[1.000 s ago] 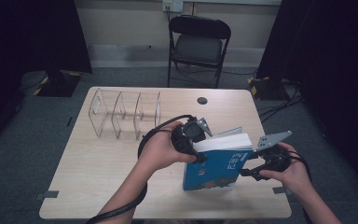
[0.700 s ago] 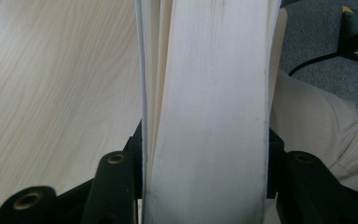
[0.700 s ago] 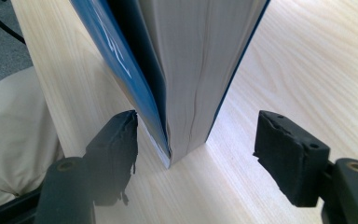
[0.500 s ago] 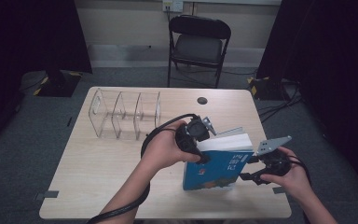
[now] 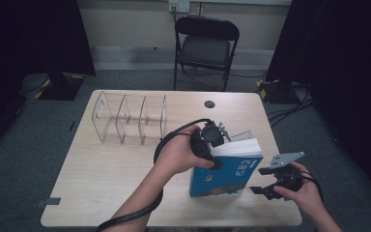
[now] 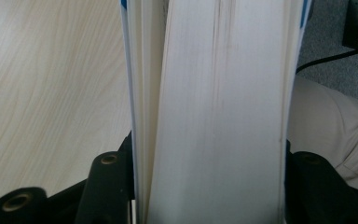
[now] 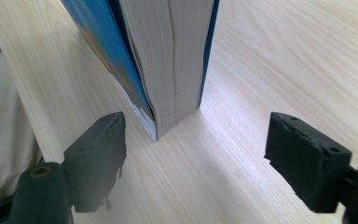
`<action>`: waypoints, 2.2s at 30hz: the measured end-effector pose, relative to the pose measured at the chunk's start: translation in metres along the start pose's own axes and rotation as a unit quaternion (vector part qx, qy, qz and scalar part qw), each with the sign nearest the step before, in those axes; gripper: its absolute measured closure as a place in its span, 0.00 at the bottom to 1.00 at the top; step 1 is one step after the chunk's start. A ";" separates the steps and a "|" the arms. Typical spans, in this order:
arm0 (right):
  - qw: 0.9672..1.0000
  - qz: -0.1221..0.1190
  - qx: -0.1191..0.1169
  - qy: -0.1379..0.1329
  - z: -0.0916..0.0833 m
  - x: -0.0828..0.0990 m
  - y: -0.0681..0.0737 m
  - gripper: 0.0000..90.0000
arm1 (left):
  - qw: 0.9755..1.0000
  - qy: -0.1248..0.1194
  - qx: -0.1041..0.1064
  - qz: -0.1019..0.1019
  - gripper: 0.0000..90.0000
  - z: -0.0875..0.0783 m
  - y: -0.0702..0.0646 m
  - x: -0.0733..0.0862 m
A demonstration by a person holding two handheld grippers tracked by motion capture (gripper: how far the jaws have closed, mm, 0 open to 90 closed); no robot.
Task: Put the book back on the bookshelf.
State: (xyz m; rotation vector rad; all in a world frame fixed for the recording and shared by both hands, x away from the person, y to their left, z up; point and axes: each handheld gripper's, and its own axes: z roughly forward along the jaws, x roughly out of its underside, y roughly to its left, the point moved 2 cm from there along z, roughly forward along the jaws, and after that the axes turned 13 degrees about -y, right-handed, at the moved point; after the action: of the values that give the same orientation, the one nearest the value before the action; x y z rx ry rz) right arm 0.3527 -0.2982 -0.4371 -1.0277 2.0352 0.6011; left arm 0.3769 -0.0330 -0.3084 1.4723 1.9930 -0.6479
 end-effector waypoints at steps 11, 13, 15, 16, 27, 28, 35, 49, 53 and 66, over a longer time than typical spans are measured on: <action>1.000 0.005 0.015 0.004 0.016 0.028 0.000 0.20 | 1.000 0.009 0.001 0.001 0.57 0.003 0.001 0.000; 1.000 0.010 0.020 0.005 0.017 0.033 -0.001 0.20 | 1.000 0.011 0.002 0.004 0.57 0.003 0.001 0.000; 1.000 0.012 0.025 0.006 0.020 0.039 -0.002 0.20 | 1.000 0.009 0.004 0.011 0.57 0.005 0.000 0.000; 1.000 0.011 0.027 0.007 0.021 0.042 -0.003 0.20 | 1.000 0.009 0.004 0.011 0.57 0.006 0.000 0.001; 0.998 0.031 0.047 -0.010 0.025 0.062 -0.009 0.20 | 1.000 0.014 0.009 0.006 0.57 0.008 0.002 0.001; 0.998 0.026 0.051 -0.013 0.026 0.062 -0.009 0.20 | 1.000 0.013 0.008 0.001 0.56 0.008 0.001 0.001; 0.995 0.008 0.076 -0.056 0.030 0.072 -0.003 0.15 | 1.000 0.015 0.008 0.014 0.53 0.014 0.002 0.004; 0.995 0.009 0.076 -0.064 0.030 0.073 -0.002 0.15 | 0.999 0.031 0.003 -0.014 0.54 0.014 0.004 0.002; 0.995 0.009 0.075 -0.064 0.030 0.073 -0.002 0.15 | 0.999 0.034 -0.009 -0.018 0.49 0.015 0.001 0.002; 0.995 0.009 0.076 -0.064 0.030 0.073 -0.002 0.15 | 0.999 0.029 0.014 0.004 0.62 0.014 -0.005 0.004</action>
State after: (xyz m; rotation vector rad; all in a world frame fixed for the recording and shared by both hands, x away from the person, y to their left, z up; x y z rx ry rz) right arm 0.3387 -0.3131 -0.5135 -0.8615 1.9470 0.5005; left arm 0.3735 -0.0405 -0.3210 1.5310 2.0278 -0.6382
